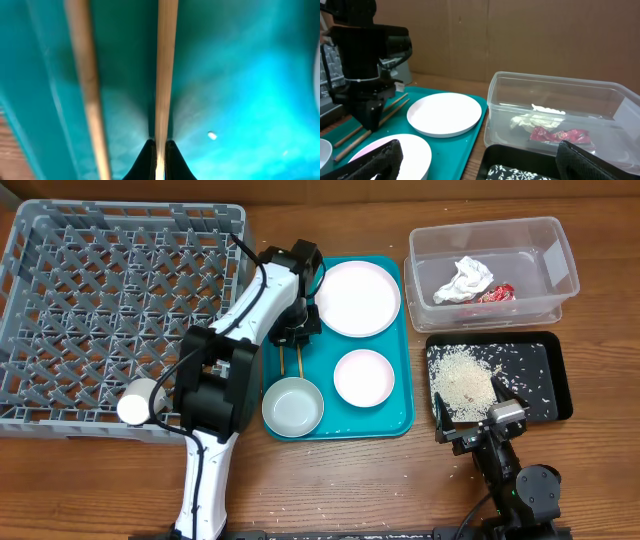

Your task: Sort waste into correct bins and load items into the dishwasher

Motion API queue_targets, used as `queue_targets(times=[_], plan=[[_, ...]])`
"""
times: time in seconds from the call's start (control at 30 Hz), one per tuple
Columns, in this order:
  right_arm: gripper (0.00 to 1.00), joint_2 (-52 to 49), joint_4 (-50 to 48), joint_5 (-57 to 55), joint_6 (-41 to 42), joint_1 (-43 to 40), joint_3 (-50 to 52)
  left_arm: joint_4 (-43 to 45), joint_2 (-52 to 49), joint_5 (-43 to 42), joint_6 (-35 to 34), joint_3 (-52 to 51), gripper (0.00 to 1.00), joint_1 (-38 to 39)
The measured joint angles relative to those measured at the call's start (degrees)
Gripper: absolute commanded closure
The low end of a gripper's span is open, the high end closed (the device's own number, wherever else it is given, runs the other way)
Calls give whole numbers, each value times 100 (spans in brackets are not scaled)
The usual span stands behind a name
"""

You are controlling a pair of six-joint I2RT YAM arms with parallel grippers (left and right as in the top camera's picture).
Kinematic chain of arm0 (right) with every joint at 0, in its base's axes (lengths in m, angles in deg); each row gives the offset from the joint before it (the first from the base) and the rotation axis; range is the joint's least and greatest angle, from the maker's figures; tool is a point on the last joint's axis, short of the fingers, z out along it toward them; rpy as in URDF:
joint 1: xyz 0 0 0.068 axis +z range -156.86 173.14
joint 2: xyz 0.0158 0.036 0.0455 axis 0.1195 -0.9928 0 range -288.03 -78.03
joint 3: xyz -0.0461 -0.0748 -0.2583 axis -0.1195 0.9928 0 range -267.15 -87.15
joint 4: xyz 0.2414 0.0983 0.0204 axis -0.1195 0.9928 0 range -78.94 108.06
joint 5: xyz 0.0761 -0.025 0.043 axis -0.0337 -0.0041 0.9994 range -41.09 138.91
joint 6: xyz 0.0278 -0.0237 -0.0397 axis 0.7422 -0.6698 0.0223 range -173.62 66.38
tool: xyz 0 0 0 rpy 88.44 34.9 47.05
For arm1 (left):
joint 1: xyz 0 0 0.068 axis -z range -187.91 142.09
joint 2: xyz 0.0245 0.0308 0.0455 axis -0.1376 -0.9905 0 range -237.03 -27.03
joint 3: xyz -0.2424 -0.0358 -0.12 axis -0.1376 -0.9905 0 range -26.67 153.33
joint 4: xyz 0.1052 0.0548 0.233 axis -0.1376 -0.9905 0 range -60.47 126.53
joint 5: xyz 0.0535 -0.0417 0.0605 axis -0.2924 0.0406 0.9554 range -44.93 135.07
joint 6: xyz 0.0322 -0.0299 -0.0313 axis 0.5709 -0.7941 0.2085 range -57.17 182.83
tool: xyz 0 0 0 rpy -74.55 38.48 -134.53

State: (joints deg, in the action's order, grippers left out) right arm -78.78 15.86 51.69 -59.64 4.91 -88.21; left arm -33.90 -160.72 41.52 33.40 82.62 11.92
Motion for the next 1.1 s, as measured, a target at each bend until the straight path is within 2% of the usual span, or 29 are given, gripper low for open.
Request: queue_targets(times=[0.17,0.4,0.7,1.1], plan=[[0,0,-4,0,2,0,0,-404,560,232,339,210,96,-479],[0,0,-4,2,0,0,0,-509,1694,1016,1449,546,96,-1521],[0,0,0,0,0,0,0,-505,1488,1226,2951,538,96,-1725],[0,0,-2,0,2,0,0,-481,1047,841,3394,533,96,-1725]])
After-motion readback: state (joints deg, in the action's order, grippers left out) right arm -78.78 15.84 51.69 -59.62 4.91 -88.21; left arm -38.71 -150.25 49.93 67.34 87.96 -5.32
